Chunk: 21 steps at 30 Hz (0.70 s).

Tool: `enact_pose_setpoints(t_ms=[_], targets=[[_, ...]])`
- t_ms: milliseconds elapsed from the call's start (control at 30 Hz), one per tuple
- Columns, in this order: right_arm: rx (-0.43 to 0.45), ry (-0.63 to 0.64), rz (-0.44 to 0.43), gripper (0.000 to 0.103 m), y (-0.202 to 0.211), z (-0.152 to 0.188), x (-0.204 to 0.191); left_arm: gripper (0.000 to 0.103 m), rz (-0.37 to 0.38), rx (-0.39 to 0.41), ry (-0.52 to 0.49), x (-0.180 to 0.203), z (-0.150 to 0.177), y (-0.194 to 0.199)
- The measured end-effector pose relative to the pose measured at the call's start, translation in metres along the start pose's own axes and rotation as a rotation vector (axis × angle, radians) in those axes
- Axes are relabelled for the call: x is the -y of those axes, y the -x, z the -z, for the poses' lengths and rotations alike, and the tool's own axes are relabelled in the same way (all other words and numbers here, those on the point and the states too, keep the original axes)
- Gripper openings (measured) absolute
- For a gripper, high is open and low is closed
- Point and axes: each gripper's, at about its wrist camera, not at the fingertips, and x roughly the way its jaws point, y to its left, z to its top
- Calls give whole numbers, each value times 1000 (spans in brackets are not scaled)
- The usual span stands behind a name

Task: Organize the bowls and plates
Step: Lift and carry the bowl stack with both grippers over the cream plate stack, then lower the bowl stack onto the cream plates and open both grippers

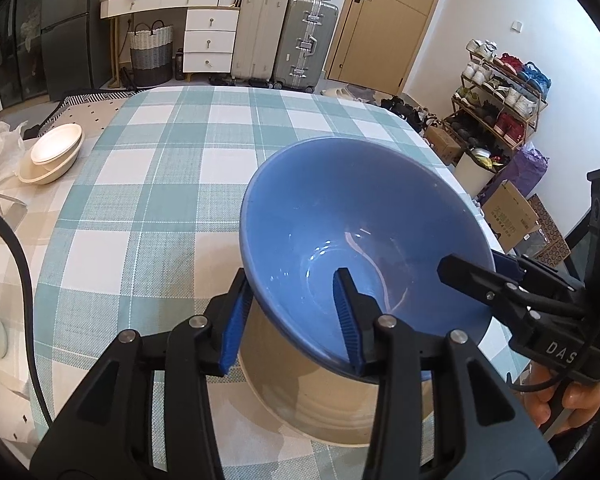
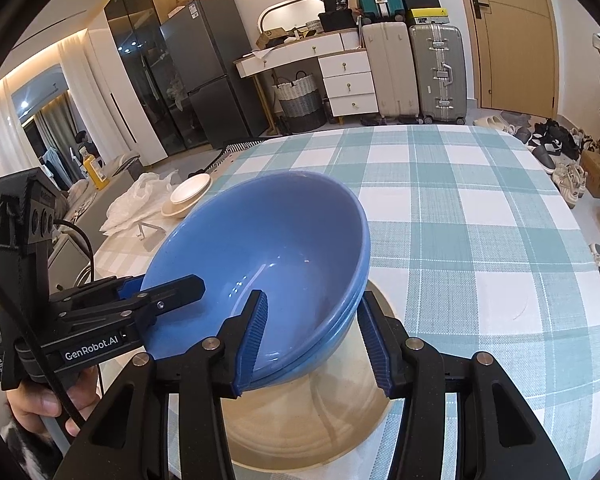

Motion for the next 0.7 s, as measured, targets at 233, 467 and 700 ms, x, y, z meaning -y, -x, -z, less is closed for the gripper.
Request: enact_pose_setpoints(t_ms=[233, 467, 700], targets=[[-5, -11, 0, 49, -4, -2, 5, 40, 1, -1, -2, 0, -2, -2], [32, 2, -4, 50, 3, -1, 6, 51, 24, 0, -12, 1, -3, -2], [37, 18, 3, 66, 7, -1, 8, 74, 47, 53, -60, 0, -3, 13]])
